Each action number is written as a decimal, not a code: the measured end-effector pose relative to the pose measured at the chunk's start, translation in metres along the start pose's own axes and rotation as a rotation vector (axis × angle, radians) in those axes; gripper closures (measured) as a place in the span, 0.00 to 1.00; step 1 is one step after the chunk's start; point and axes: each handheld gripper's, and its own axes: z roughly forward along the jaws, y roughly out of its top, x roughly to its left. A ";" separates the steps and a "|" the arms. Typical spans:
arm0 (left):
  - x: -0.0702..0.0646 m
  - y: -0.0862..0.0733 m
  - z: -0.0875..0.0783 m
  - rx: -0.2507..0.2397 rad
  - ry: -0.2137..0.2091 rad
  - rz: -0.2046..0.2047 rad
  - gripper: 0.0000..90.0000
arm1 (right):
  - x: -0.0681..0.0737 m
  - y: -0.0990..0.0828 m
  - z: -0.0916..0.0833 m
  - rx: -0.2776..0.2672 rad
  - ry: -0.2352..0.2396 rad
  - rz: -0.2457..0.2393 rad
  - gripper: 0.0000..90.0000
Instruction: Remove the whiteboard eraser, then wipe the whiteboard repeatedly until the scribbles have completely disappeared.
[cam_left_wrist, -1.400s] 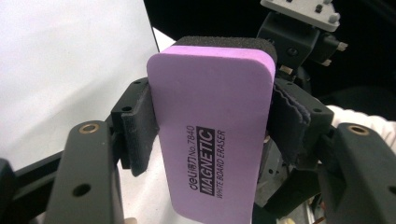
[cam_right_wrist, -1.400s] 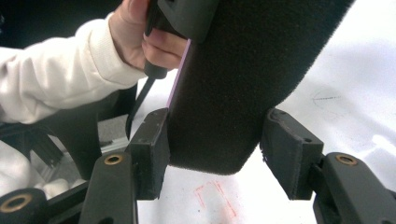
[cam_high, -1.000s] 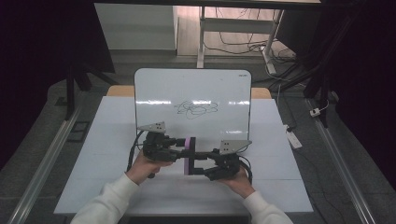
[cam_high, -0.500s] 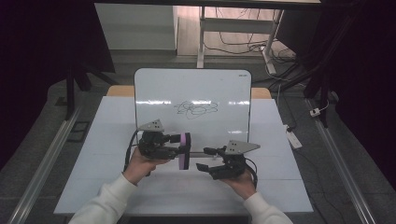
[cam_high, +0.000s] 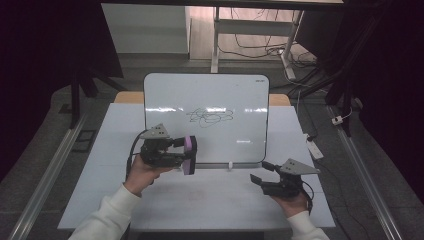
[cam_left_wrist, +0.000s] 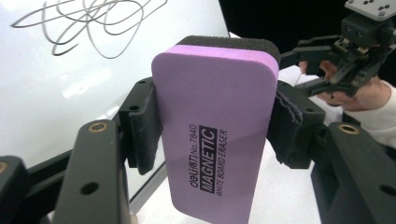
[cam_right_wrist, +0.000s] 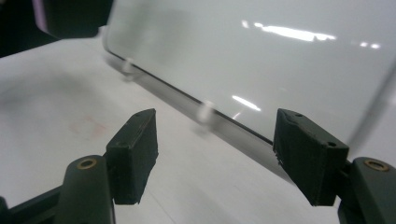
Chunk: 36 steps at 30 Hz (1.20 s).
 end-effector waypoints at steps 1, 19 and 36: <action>0.001 0.000 -0.001 0.005 0.013 0.003 0.46 | -0.003 -0.002 -0.003 0.000 -0.013 0.008 0.34; -0.002 0.011 -0.015 0.013 0.206 0.052 0.46 | -0.012 -0.014 -0.007 0.059 -0.129 -0.036 0.33; 0.019 0.066 -0.013 0.037 0.468 0.084 0.45 | -0.010 -0.014 -0.002 0.074 -0.118 -0.048 0.33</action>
